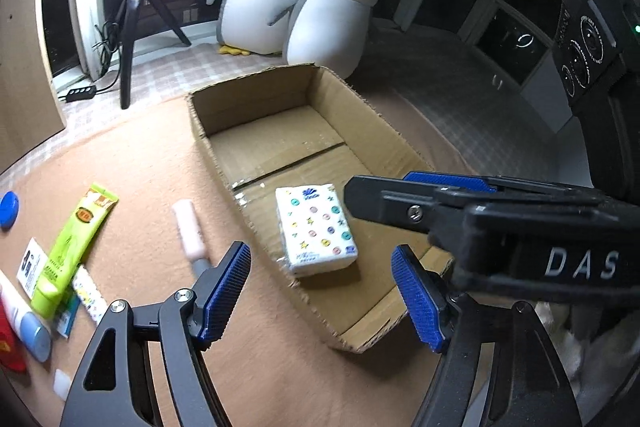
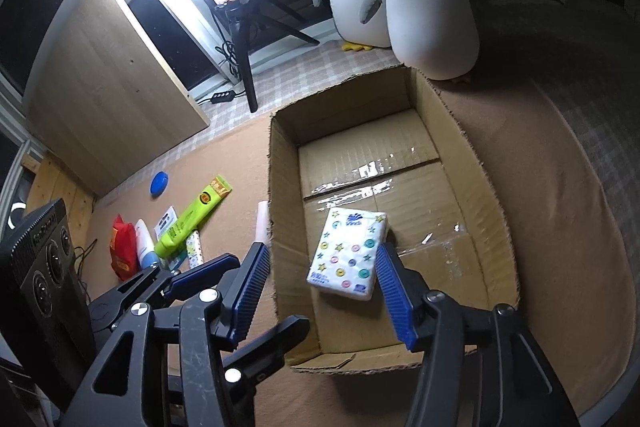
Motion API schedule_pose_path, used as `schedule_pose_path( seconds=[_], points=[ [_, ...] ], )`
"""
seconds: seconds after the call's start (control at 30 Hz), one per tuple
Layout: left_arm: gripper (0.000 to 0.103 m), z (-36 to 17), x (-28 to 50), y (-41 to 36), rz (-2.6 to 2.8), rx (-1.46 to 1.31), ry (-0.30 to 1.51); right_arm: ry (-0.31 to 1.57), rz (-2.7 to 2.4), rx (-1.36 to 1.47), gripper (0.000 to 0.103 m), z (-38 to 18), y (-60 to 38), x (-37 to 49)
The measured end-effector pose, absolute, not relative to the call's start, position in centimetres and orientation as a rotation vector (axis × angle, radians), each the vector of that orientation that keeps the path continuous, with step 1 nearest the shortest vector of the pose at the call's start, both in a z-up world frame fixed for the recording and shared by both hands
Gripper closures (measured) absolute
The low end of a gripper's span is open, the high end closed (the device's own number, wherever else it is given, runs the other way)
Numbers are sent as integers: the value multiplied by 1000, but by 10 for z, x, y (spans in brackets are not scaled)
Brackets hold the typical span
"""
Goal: Organize objects
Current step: 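Carry the tissue pack with the right tool into the cardboard box and release, then move the right tool to the patterned lighter and grasp it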
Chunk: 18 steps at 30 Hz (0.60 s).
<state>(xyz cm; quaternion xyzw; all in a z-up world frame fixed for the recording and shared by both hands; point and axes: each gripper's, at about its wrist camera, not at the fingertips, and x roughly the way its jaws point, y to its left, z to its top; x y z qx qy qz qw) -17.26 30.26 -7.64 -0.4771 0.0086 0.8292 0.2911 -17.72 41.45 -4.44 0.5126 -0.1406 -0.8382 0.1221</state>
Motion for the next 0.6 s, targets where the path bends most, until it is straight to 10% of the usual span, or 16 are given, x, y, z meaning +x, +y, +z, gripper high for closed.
schedule_pose_path(
  seconds=[0.6],
  points=[
    [27,-83,-124,143,2373,-1391,-96,-423,-2365,1441,51,-47,355,-138]
  ],
)
